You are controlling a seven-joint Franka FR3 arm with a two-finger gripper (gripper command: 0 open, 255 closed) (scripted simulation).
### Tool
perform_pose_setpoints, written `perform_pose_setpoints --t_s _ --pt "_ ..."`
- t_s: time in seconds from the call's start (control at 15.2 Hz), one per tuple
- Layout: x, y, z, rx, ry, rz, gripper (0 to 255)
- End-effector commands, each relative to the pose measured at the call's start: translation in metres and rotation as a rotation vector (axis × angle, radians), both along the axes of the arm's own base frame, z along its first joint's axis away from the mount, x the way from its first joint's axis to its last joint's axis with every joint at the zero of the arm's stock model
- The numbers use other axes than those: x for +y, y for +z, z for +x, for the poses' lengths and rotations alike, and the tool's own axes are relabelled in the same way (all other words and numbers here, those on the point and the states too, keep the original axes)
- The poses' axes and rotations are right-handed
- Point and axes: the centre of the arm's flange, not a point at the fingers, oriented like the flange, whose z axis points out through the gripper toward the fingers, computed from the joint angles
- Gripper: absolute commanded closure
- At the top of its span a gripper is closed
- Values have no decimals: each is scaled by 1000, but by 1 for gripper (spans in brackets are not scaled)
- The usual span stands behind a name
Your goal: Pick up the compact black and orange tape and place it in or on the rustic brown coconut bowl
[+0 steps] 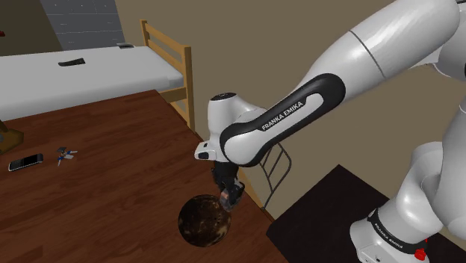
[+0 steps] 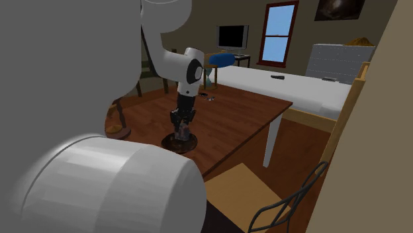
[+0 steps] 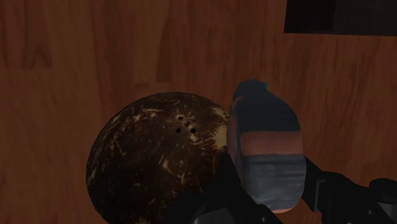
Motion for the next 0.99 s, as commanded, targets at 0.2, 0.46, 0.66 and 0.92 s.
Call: perform_pose_setpoints --t_s 0.2,0.46,0.66,0.92 --pt "61 8 30 0 0 0 255" --pt "74 -7 37 0 0 0 255" --pt "74 -22 37 0 0 0 255" --pt "74 -44 37 0 0 0 255"
